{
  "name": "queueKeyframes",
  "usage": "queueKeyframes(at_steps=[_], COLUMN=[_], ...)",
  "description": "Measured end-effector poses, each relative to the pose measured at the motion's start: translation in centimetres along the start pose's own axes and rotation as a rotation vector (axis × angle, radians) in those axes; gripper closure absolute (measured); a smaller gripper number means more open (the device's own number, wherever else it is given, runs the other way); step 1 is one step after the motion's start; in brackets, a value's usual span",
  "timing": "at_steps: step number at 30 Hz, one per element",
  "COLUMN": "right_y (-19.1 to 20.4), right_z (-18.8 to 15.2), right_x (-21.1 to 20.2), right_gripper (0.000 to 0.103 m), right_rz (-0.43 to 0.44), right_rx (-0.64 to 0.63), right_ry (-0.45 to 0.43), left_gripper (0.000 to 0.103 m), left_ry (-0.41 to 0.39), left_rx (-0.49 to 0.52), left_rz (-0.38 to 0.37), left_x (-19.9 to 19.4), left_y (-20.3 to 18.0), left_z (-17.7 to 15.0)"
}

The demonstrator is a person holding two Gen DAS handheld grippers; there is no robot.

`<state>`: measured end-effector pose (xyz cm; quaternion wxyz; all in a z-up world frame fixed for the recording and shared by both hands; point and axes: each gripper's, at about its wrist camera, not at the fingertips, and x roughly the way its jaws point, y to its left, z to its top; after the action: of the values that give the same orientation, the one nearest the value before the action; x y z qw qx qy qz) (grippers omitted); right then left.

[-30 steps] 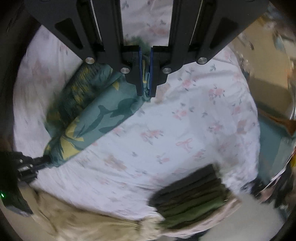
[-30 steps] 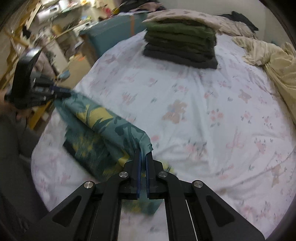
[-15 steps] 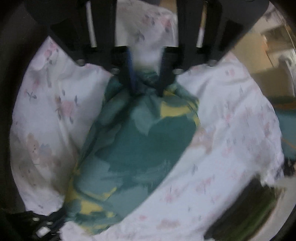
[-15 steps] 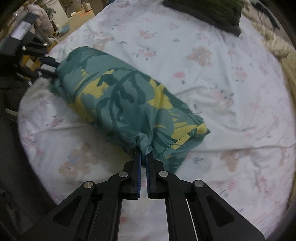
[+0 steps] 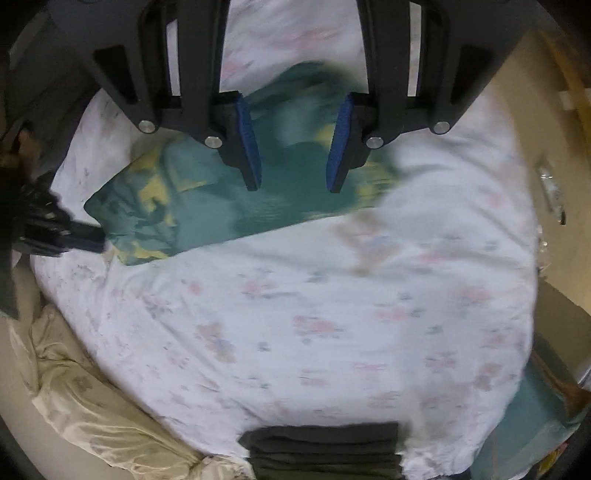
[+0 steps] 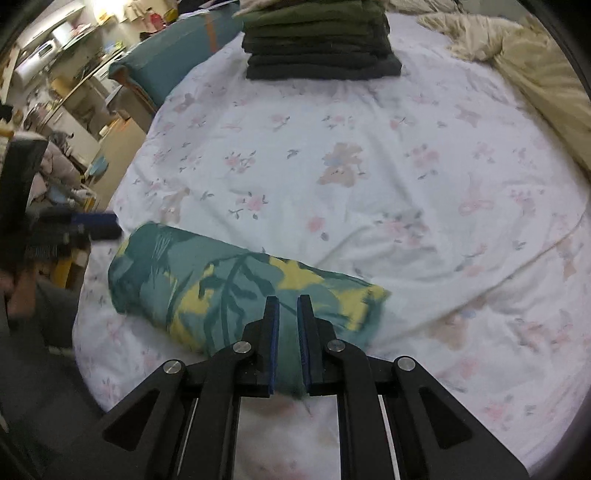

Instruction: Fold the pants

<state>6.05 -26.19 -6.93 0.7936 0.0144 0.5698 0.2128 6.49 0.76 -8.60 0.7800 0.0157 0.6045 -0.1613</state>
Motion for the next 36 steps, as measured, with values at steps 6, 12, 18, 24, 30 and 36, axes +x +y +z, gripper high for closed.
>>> queueKeyframes(at_steps=[6,12,18,24,30,36], right_y=[1.3,0.3,-3.1,-6.4,-9.4,-6.7], right_z=[-2.6,-3.8,-3.9,-2.6,-2.6,-2.1], right_x=[5.5,6.8,6.0,0.3,1.2,7.0], right_gripper=[0.094,0.100,0.099,0.089,0.017,0.017], right_rz=[-0.080,-0.137,-0.176,-0.084,0.107,0.097], right_rx=[-0.095,-0.077,0.057,0.257,0.509,0.454], right_ry=[0.201,0.260,0.282,0.079,0.035,0.162], left_gripper=[0.067,0.064,0.064,0.046,0.022,0.022], left_ry=[0.108,0.118,0.186,0.024,-0.005,0.036], left_rx=[0.027,-0.002,-0.201,-0.421,-0.553,-0.527], left_rz=[0.049,0.108,0.181,0.165,0.051,0.002], left_x=[5.5,5.2,5.9,1.6,2.7,6.0], left_y=[-1.7,0.0,4.8,7.0,8.0,6.0], left_z=[-3.1,-3.8,-5.2,-5.2,-5.6,-5.4])
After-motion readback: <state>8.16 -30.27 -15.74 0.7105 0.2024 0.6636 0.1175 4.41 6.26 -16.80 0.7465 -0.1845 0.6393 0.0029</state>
